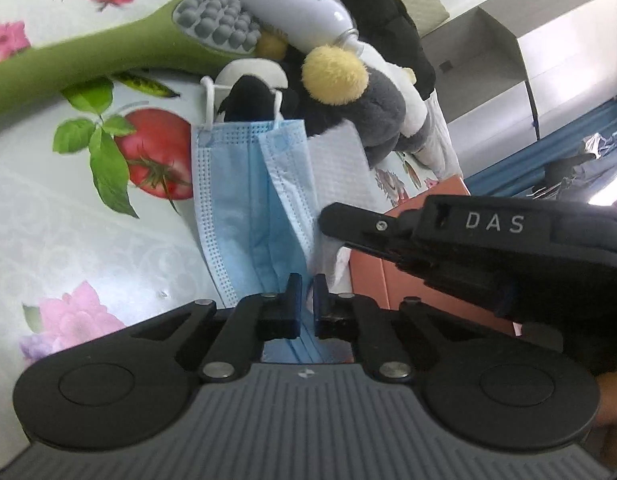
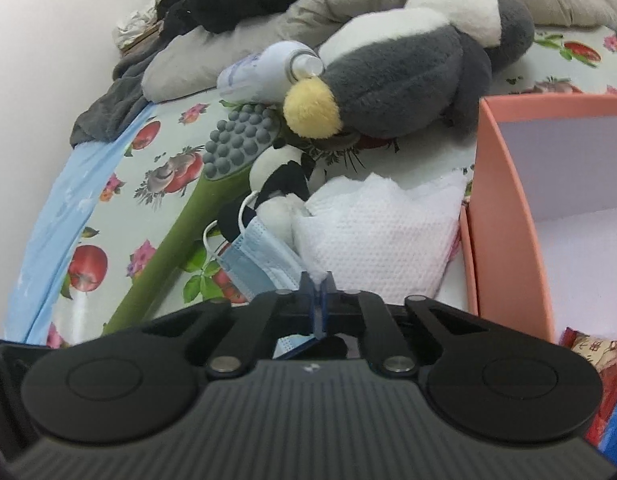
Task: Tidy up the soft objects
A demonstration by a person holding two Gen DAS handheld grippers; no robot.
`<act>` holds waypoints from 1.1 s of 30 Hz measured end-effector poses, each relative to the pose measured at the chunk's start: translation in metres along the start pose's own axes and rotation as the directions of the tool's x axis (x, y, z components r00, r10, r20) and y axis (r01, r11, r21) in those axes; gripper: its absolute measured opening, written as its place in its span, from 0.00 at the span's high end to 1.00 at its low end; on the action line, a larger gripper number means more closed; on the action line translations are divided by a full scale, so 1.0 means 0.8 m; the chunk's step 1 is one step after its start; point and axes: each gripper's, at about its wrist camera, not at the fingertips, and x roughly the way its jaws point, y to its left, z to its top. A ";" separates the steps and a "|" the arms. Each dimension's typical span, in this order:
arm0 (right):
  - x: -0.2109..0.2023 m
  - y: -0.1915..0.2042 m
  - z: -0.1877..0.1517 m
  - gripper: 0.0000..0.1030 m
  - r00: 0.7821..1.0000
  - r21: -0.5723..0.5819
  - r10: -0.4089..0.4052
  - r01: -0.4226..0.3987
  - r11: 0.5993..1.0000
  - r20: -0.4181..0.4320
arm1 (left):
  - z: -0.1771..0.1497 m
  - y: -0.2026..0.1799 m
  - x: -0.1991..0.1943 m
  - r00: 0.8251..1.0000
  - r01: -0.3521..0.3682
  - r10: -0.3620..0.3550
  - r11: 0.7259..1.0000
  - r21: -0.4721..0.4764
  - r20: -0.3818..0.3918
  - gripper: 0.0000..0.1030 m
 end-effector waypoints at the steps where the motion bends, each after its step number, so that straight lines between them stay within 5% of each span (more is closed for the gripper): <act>1: -0.005 0.001 -0.001 0.94 1.000 -0.008 -0.004 0.004 1.000 0.011 | 0.000 -0.001 -0.005 1.000 0.000 0.000 1.000 0.003 0.003 0.95; 14: -0.066 0.011 -0.020 0.94 0.995 -0.019 -0.040 0.042 0.999 0.090 | 0.000 -0.013 -0.062 0.999 0.011 -0.012 1.000 0.026 0.030 0.96; 15: -0.067 0.010 -0.020 0.94 0.995 -0.014 -0.044 0.045 0.999 0.092 | -0.003 -0.012 -0.060 1.000 0.006 -0.007 1.000 0.020 0.025 0.93; 18: -0.071 0.004 -0.020 0.94 0.994 -0.004 -0.052 0.053 0.999 0.099 | -0.008 -0.006 -0.047 1.000 -0.002 0.002 1.000 -0.004 0.013 0.57; 19: -0.071 0.003 -0.020 0.94 0.993 -0.004 -0.054 0.055 0.998 0.101 | -0.009 -0.005 -0.043 1.000 0.002 -0.002 1.000 -0.007 0.019 0.56; 29: -0.065 -0.005 -0.023 0.94 0.988 -0.016 -0.088 0.091 0.996 0.128 | 0.000 0.010 0.010 1.000 -0.003 0.005 0.997 -0.073 0.029 0.59; 33: -0.068 -0.002 -0.025 0.94 0.986 -0.022 -0.090 0.094 0.995 0.140 | 0.000 0.006 0.015 1.000 -0.011 0.012 0.998 -0.061 0.017 0.93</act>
